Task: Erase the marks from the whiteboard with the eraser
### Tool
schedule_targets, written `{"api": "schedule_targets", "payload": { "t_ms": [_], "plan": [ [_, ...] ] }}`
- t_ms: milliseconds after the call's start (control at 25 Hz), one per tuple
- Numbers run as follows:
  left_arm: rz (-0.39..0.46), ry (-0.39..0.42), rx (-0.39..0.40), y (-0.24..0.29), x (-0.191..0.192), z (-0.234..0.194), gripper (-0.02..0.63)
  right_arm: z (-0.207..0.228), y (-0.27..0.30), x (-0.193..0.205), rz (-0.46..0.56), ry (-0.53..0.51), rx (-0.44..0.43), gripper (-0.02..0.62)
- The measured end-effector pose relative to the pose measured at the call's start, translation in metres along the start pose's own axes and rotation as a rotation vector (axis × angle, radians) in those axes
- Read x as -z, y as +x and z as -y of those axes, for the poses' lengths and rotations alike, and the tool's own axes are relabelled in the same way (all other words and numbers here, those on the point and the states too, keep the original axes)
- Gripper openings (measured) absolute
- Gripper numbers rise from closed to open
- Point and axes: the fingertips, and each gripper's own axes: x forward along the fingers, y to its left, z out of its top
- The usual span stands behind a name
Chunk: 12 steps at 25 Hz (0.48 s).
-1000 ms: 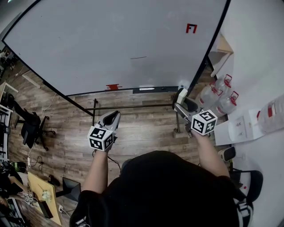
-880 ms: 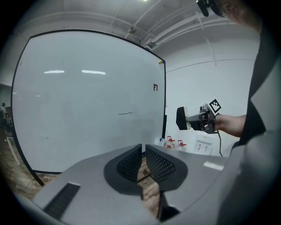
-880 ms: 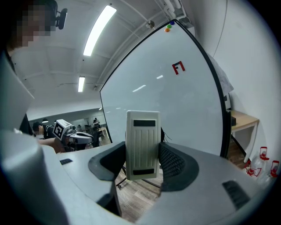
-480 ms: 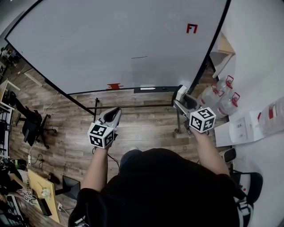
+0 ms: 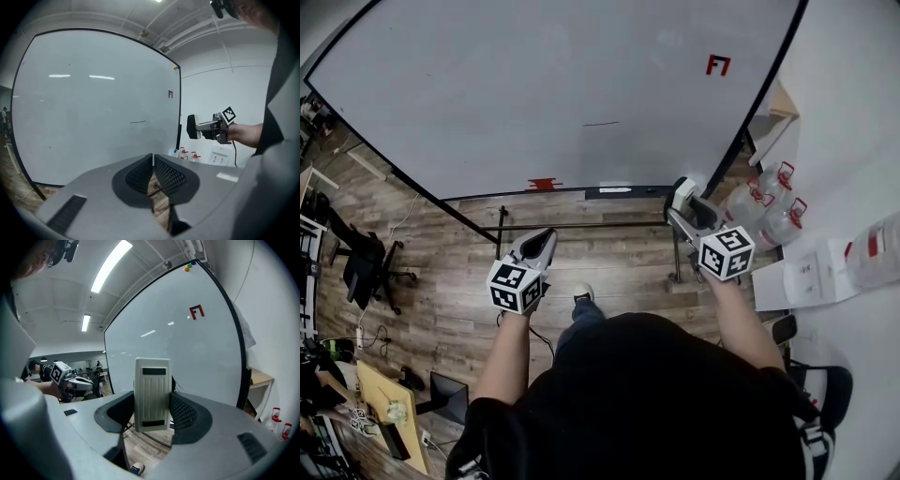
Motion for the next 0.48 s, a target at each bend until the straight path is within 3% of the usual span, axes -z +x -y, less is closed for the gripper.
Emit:
{"api": "schedule_targets", "payload": {
  "t_ms": [480],
  "plan": [
    [0.006,-0.001,0.031,0.026,-0.013,-0.036,0.021,0.017,0.031,-0.010,-0.002,0.008,0.057,0.229]
  ]
}}
